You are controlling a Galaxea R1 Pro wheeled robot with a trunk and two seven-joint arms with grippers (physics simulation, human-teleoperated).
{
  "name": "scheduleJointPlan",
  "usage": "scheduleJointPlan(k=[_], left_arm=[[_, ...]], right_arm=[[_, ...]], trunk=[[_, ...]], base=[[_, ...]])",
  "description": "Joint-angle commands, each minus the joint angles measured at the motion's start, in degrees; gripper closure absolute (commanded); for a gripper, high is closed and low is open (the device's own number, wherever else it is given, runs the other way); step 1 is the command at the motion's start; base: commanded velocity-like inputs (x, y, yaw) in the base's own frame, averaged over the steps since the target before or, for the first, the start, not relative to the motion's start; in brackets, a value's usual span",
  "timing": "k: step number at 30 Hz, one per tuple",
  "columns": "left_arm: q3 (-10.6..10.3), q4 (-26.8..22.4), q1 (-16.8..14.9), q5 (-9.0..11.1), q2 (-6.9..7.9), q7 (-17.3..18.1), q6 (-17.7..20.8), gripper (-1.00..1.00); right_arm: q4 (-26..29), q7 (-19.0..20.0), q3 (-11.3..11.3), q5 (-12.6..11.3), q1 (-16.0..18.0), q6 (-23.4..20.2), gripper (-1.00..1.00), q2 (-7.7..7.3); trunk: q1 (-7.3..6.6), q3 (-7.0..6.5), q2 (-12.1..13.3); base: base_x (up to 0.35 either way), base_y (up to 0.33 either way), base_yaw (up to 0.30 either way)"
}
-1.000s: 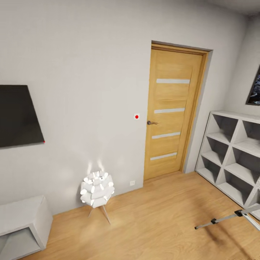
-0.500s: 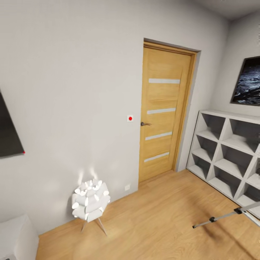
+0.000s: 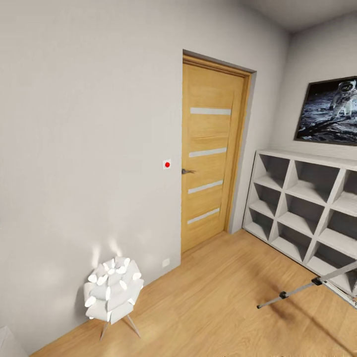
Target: Attach the digital camera to the camera tripod in the bedroom.
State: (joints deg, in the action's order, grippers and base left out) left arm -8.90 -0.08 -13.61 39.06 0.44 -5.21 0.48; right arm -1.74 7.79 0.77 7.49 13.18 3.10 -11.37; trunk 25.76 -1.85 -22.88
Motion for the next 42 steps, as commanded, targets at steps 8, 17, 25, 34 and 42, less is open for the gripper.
scheduleJointPlan(k=[8, 17, 25, 34, 42], left_arm=[[-0.5, 0.0, 0.0, 0.3, 0.0, -0.1, 0.1, 1.0], [-0.5, 0.0, 0.0, 0.4, 0.0, -0.1, 0.1, 1.0], [-0.5, 0.0, 0.0, 0.4, 0.0, -0.1, 0.0, 1.0], [-0.5, -0.1, 0.0, 0.7, 0.0, -0.1, 0.0, 1.0], [-0.5, -0.1, 0.0, 0.7, 0.0, -0.1, 0.1, 1.0]], right_arm=[[-0.2, 0.0, 0.2, 0.5, 0.1, 0.3, -1.0, -0.05], [-0.2, 0.0, 0.2, 0.6, 0.1, 0.2, -1.0, -0.06], [-0.2, 0.0, 0.2, 0.6, 0.1, 0.2, -1.0, -0.06], [-0.2, 0.0, 0.2, 0.5, 0.1, 0.2, -1.0, -0.06], [-0.2, 0.1, 0.2, 0.4, 0.1, 0.1, -1.0, -0.06]], trunk=[[0.02, 0.02, 0.0], [0.02, 0.02, 0.0], [0.02, 0.02, 0.0], [0.02, 0.02, 0.0], [0.02, 0.02, 0.0]], base=[[0.009, 0.014, -0.278], [0.0, 0.001, -0.289], [0.0, 0.0, -0.29], [0.0, 0.0, -0.29], [0.0, 0.0, -0.292]])
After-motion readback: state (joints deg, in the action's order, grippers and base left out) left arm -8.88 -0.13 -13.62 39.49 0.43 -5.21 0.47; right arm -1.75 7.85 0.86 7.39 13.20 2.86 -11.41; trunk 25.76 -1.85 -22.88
